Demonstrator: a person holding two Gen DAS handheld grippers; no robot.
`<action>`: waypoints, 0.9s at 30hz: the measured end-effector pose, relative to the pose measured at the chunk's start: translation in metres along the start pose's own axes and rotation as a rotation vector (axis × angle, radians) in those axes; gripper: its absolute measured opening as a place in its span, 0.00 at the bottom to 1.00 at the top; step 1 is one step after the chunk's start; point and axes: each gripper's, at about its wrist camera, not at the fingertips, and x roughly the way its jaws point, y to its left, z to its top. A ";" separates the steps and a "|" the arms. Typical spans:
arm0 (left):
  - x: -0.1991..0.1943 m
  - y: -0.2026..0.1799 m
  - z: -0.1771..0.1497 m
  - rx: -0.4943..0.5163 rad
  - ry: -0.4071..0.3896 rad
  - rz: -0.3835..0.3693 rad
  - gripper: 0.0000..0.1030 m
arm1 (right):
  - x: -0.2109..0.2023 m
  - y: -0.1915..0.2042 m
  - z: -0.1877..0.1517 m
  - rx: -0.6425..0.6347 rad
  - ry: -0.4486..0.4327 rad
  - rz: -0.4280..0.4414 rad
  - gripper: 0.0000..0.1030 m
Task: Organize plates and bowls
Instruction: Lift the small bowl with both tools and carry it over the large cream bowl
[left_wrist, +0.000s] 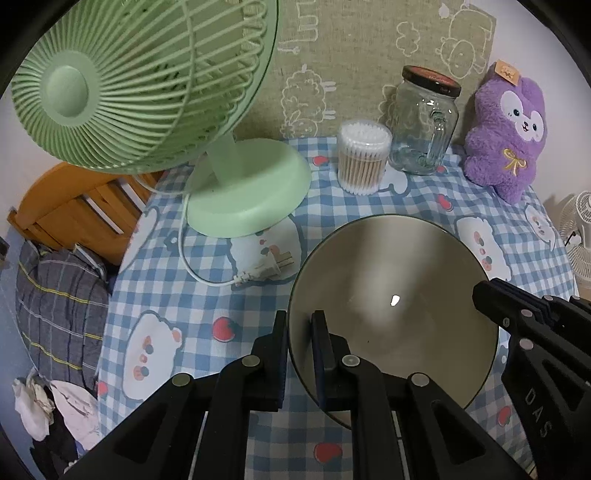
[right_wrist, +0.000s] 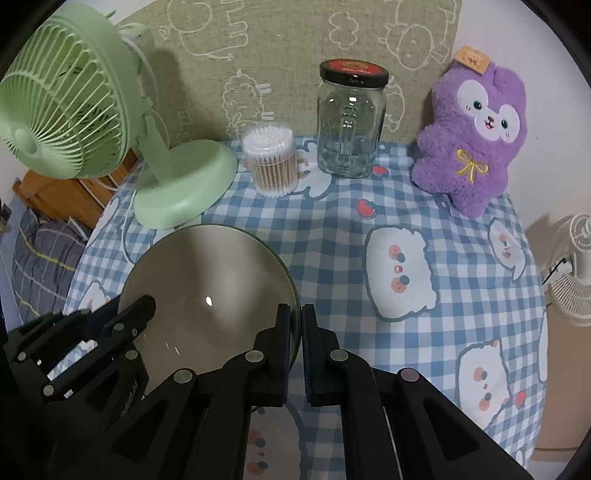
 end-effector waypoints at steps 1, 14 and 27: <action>-0.001 0.000 0.000 0.001 0.000 0.001 0.08 | -0.002 0.000 -0.001 -0.002 -0.001 -0.002 0.08; -0.028 0.000 -0.013 -0.004 -0.003 0.006 0.09 | -0.030 0.005 -0.017 -0.005 -0.006 -0.010 0.08; -0.072 0.000 -0.037 0.002 -0.037 0.011 0.09 | -0.072 0.012 -0.037 -0.011 -0.035 -0.025 0.08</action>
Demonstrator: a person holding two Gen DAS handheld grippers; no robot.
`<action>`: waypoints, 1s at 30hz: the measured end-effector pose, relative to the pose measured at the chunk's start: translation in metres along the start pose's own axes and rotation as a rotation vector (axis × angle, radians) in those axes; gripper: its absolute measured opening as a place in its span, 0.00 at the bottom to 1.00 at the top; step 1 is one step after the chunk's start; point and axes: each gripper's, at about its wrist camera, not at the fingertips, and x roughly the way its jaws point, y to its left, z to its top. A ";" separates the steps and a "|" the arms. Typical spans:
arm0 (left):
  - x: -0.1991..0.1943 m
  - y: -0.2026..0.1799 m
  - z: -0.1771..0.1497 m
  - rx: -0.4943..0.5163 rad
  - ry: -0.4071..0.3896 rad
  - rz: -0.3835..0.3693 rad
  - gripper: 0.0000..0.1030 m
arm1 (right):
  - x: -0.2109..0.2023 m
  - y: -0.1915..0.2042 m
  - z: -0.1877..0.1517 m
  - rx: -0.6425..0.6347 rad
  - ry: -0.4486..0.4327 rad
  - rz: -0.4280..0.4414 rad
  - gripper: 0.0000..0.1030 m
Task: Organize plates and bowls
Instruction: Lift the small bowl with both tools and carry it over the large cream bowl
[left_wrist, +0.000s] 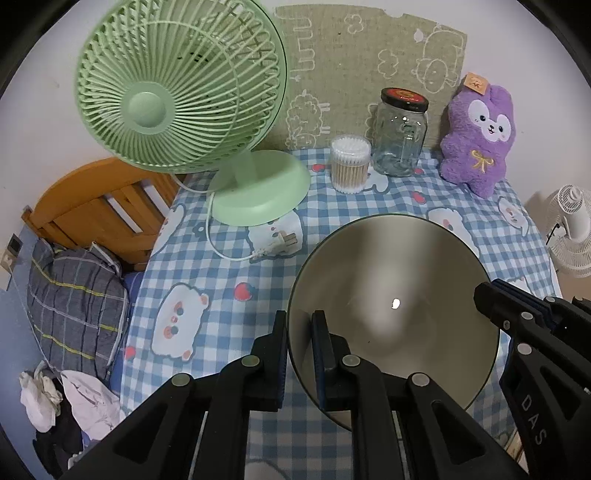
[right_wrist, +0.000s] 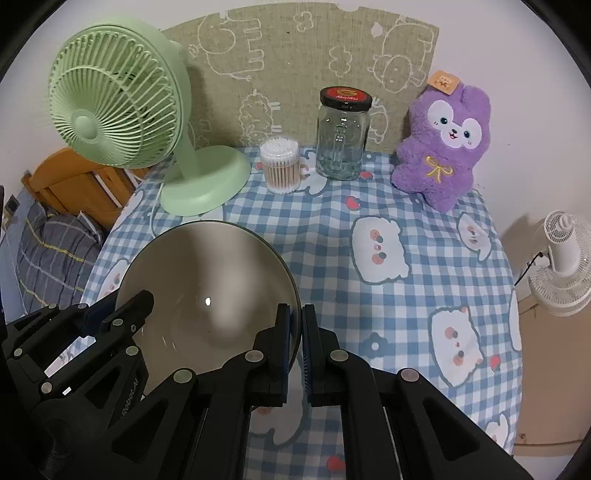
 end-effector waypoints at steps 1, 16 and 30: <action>-0.002 0.000 -0.001 0.001 0.000 -0.001 0.09 | -0.004 0.001 -0.003 0.000 -0.001 0.000 0.08; -0.053 0.000 -0.035 -0.009 -0.036 -0.004 0.09 | -0.057 0.006 -0.037 -0.005 -0.041 -0.005 0.08; -0.089 -0.002 -0.072 -0.003 -0.057 -0.007 0.09 | -0.096 0.011 -0.073 -0.010 -0.057 -0.016 0.08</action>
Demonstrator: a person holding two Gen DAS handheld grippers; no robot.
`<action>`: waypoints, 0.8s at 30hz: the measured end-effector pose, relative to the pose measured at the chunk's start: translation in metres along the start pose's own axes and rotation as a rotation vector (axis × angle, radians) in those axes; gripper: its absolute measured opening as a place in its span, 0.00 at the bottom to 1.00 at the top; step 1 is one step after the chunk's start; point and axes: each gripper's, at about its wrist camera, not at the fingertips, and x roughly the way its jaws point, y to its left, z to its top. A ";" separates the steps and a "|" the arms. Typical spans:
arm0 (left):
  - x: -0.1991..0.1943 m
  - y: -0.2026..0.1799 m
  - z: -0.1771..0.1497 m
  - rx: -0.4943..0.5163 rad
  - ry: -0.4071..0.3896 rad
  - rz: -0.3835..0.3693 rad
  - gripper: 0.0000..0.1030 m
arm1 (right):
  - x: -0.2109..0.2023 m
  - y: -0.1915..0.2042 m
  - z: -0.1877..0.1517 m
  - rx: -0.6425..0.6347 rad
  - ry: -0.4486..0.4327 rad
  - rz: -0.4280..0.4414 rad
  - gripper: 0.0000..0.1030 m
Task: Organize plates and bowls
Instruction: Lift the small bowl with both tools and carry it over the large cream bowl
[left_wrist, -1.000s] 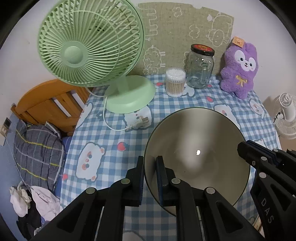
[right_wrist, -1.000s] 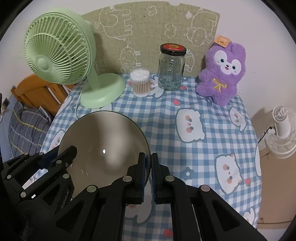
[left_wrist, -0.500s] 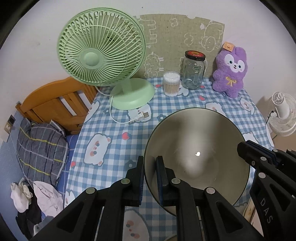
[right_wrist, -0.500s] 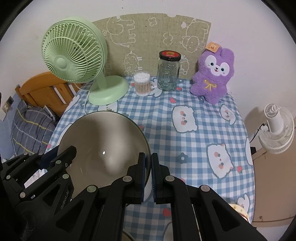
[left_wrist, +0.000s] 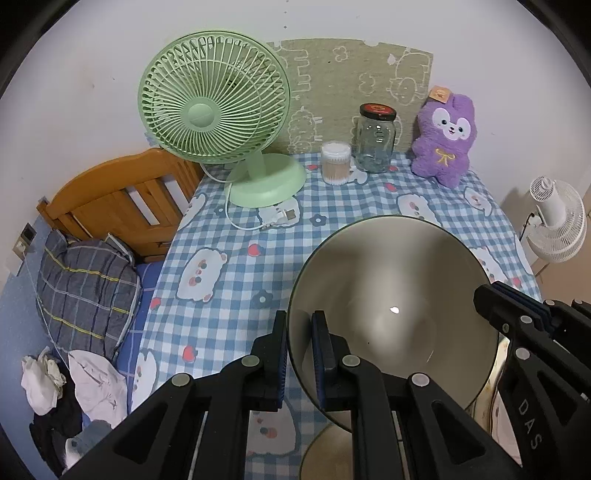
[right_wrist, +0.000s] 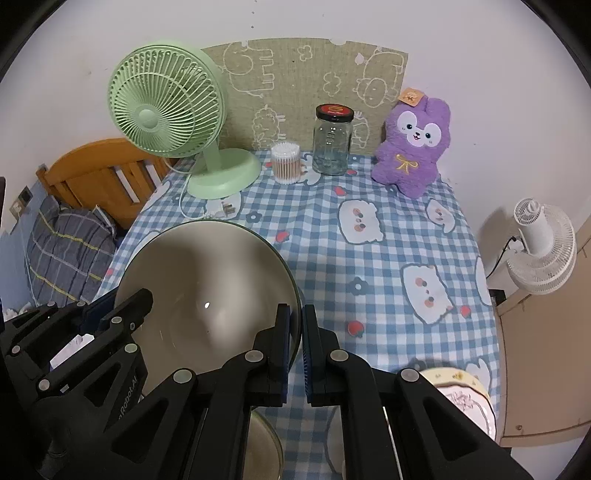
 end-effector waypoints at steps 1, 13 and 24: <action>-0.002 -0.001 -0.002 0.003 -0.002 0.001 0.09 | -0.003 0.000 -0.003 0.000 0.000 -0.001 0.08; -0.027 -0.006 -0.035 0.005 -0.009 -0.009 0.09 | -0.028 -0.001 -0.036 0.008 -0.002 -0.006 0.08; -0.035 -0.004 -0.067 0.008 0.007 -0.021 0.09 | -0.042 0.005 -0.070 -0.004 0.007 -0.018 0.08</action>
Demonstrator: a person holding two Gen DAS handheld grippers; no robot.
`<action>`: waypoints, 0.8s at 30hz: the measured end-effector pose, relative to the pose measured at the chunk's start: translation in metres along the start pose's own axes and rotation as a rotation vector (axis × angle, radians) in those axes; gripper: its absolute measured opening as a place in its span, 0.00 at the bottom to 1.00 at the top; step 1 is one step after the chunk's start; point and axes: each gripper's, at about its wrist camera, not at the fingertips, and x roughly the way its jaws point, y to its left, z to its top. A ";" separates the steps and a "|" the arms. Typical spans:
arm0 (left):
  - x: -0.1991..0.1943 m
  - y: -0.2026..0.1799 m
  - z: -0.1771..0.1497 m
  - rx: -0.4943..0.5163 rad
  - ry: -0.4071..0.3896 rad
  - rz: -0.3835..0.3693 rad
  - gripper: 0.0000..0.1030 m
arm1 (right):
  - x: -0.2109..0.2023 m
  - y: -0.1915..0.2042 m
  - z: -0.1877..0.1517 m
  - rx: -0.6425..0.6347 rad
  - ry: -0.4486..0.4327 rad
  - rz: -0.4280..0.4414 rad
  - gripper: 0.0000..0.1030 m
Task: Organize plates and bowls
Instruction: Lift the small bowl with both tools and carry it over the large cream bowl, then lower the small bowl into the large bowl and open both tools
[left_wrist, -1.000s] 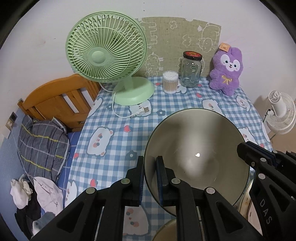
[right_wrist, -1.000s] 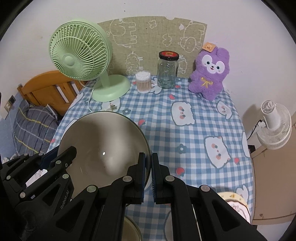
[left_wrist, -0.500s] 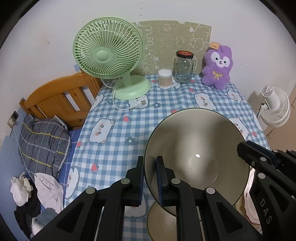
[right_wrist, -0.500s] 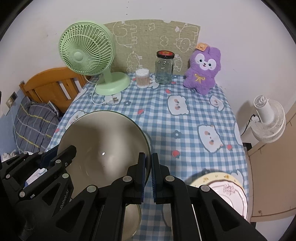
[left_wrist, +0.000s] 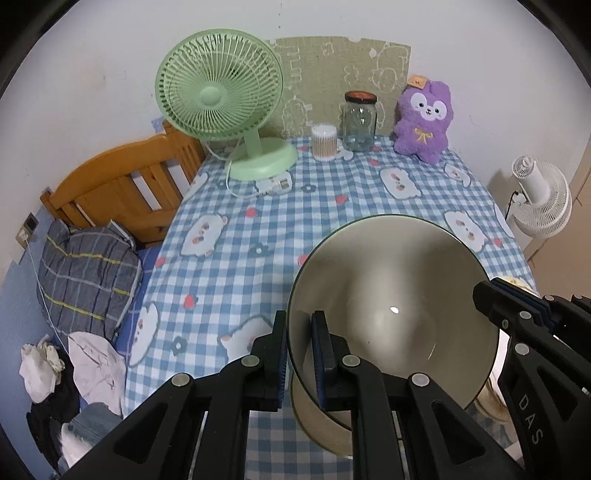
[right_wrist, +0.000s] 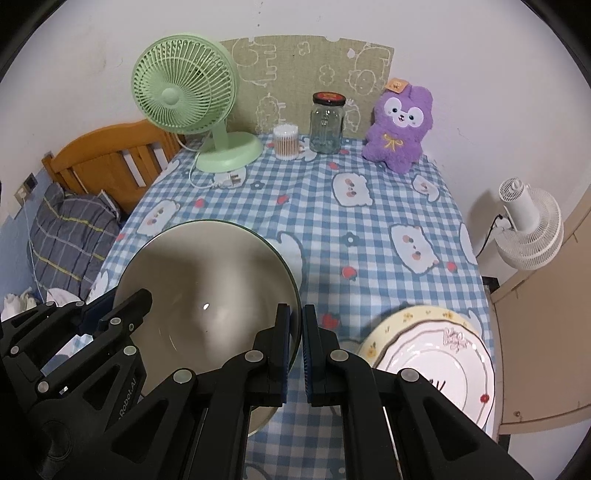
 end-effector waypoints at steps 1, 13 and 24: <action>0.000 0.000 -0.002 -0.001 0.001 0.001 0.09 | 0.000 0.001 -0.003 -0.004 0.000 -0.002 0.08; 0.012 0.000 -0.027 0.014 0.033 0.003 0.10 | 0.010 0.008 -0.026 -0.014 0.037 -0.005 0.08; 0.027 -0.001 -0.041 0.026 0.060 0.005 0.10 | 0.027 0.010 -0.039 -0.022 0.078 -0.007 0.08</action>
